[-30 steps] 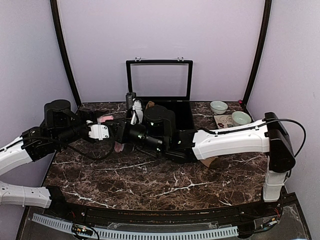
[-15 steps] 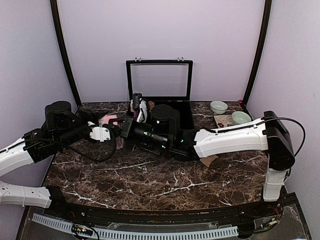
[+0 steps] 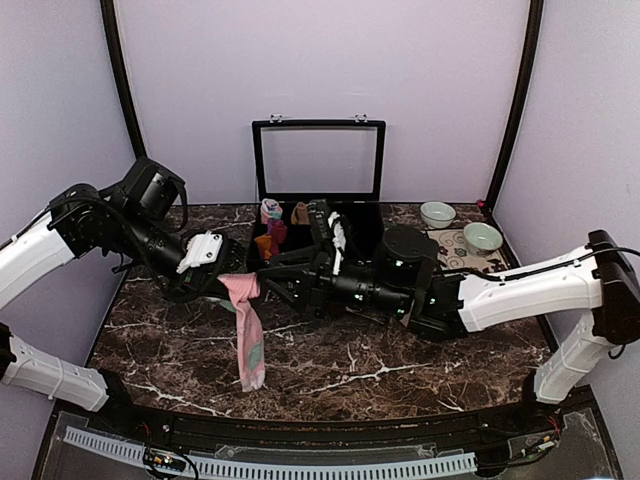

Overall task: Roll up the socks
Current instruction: Roll the sock.

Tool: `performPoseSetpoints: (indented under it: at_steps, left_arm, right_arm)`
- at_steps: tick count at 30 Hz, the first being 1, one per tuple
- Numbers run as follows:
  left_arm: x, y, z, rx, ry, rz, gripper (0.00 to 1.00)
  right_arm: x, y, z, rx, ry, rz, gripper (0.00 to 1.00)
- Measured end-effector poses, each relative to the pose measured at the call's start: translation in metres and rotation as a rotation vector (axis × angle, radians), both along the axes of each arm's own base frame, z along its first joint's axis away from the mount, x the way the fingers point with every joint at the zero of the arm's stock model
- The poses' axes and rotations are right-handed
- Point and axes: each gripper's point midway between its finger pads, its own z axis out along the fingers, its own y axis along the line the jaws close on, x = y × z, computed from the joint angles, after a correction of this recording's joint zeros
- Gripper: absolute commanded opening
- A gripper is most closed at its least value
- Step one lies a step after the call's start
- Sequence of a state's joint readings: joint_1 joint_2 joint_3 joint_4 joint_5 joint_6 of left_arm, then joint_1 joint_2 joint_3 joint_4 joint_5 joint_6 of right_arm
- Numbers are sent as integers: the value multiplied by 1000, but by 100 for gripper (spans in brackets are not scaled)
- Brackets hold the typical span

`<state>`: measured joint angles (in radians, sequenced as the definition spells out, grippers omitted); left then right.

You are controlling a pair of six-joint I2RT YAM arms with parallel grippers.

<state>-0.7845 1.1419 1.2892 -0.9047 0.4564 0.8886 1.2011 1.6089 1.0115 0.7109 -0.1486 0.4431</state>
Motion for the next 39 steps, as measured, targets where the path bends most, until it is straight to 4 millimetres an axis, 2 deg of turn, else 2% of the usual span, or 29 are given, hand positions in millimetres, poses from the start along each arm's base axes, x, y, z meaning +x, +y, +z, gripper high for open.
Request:
performPoseSetpoints:
  at_steps: [3, 7, 14, 19, 22, 27, 31, 39]
  left_arm:
    - [-16, -3, -7, 4, 185, -18, 0]
    - [-31, -1, -10, 5, 310, -30, 0]
    - [-45, 1, -7, -2, 421, -46, 0]
    - [-60, 0, 8, -23, 508, -110, 0]
    - [-68, 1, 13, -21, 563, -148, 0]
    - [-77, 4, 11, -3, 614, -178, 0]
    - [-80, 5, 13, 1, 632, -193, 0]
    - [-81, 6, 12, 26, 660, -204, 0]
  right_arm:
    - [-16, -18, 13, -4, -149, 21, 54]
    - [-31, -22, 31, 9, -282, 59, 55]
    - [-59, 1, 36, -48, -436, 148, 50]
    - [-83, 12, 19, -115, -548, 225, 45]
    - [-88, 12, 12, -147, -604, 248, 43]
    - [-88, 14, 14, -200, -671, 261, 42]
    - [-90, 16, 19, -245, -725, 276, 42]
    - [-96, 20, 13, -341, -822, 297, 40]
